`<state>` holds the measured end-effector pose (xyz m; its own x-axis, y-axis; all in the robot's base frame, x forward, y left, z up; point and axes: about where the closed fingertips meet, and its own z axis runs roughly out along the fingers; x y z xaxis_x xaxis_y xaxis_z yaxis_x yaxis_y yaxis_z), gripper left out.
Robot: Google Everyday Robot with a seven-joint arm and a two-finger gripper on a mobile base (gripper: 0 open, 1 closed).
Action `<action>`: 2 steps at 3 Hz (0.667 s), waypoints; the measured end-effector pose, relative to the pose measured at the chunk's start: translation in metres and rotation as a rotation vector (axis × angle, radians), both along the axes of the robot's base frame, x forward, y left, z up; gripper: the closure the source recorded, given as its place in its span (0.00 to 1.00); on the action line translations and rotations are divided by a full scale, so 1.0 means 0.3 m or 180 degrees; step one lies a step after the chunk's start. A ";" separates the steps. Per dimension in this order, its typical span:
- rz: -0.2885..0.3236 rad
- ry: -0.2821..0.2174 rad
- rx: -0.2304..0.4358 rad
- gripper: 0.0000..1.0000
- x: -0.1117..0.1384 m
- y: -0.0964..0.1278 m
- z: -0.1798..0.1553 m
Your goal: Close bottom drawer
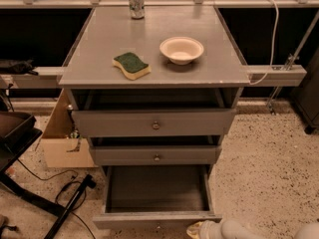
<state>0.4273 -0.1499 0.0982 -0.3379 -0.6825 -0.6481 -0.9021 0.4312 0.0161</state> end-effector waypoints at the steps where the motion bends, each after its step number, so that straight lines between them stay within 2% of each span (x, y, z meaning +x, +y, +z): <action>1: -0.0038 -0.0097 0.0021 1.00 0.080 -0.013 0.029; 2: -0.0038 -0.0097 0.0021 1.00 0.080 -0.013 0.029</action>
Offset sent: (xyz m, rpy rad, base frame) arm 0.0955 -0.0190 0.0418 -0.0335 -0.0261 -0.0263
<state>0.4512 -0.1539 0.1070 -0.3260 -0.6742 -0.6627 -0.8970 0.4419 -0.0082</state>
